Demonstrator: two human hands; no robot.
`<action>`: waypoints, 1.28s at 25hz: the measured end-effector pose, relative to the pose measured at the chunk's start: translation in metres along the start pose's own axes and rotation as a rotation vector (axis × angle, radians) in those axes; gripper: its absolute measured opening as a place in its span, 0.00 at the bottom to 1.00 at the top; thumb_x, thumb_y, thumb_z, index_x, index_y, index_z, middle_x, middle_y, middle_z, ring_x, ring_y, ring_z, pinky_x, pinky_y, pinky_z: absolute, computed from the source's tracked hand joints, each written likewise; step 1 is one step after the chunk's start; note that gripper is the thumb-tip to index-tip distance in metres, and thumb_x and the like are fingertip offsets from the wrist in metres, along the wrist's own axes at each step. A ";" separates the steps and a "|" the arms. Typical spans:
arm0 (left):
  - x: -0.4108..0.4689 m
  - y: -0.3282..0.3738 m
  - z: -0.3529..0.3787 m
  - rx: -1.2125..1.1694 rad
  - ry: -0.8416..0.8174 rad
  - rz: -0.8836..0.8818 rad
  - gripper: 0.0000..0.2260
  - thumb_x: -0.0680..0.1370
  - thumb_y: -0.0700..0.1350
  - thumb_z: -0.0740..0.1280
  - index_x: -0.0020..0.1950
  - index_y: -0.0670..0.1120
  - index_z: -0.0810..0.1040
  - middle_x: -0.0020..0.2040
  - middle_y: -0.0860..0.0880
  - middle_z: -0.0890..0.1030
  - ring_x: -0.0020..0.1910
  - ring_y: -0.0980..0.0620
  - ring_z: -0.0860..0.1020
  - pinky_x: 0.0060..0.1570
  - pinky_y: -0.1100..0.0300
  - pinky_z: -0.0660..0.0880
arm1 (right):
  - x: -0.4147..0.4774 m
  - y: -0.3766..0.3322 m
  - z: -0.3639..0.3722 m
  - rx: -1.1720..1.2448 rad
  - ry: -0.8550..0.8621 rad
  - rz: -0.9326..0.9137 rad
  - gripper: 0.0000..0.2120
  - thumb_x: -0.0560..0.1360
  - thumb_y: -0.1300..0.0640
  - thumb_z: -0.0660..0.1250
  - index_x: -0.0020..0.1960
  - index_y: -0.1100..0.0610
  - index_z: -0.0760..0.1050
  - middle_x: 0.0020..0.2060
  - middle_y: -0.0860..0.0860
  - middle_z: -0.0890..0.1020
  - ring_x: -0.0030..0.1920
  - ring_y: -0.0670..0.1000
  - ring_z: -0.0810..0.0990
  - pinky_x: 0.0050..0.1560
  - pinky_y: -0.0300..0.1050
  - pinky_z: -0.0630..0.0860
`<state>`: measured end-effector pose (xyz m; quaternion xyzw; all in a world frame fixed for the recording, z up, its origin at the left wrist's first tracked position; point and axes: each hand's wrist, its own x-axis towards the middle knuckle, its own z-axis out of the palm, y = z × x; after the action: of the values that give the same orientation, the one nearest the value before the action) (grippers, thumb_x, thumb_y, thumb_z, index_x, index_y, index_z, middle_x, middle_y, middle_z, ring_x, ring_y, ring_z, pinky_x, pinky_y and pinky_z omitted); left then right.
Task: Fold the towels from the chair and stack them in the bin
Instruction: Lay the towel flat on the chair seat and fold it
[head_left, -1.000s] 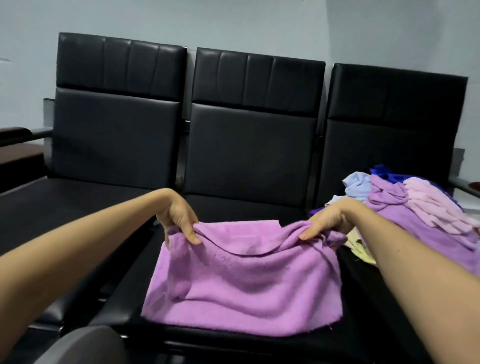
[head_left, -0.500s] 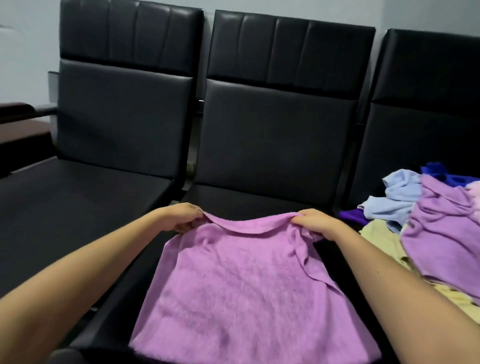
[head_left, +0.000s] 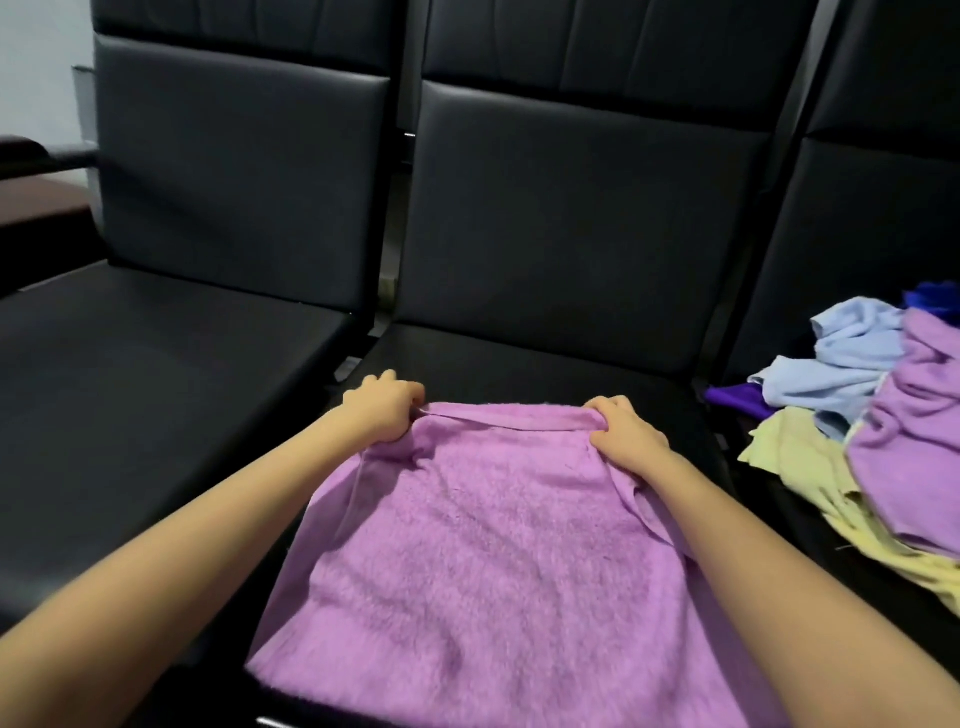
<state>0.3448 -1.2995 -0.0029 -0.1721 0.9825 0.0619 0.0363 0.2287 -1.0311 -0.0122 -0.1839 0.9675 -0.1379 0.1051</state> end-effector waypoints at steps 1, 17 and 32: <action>-0.001 0.001 0.001 0.005 -0.010 0.031 0.12 0.81 0.48 0.58 0.63 0.49 0.74 0.60 0.43 0.70 0.62 0.41 0.69 0.58 0.48 0.70 | -0.007 -0.001 0.000 -0.014 -0.005 0.015 0.15 0.75 0.60 0.57 0.61 0.49 0.69 0.62 0.50 0.66 0.54 0.55 0.75 0.50 0.46 0.68; -0.002 -0.027 -0.020 -0.553 0.103 0.369 0.07 0.78 0.44 0.66 0.41 0.50 0.70 0.37 0.52 0.74 0.37 0.54 0.70 0.39 0.62 0.69 | -0.062 0.002 -0.034 0.036 -0.041 -0.170 0.07 0.73 0.63 0.61 0.48 0.56 0.65 0.33 0.49 0.71 0.34 0.49 0.69 0.33 0.42 0.64; -0.017 -0.014 -0.021 -1.042 0.142 0.258 0.10 0.80 0.37 0.60 0.39 0.46 0.67 0.30 0.49 0.67 0.21 0.59 0.66 0.20 0.67 0.65 | -0.060 0.002 -0.028 -0.005 0.392 -0.113 0.12 0.78 0.63 0.54 0.52 0.59 0.76 0.52 0.56 0.77 0.52 0.50 0.77 0.50 0.44 0.71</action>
<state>0.3645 -1.3103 0.0181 -0.0491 0.8348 0.5331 -0.1284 0.2755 -0.9995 0.0227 -0.2080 0.9579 -0.1743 -0.0937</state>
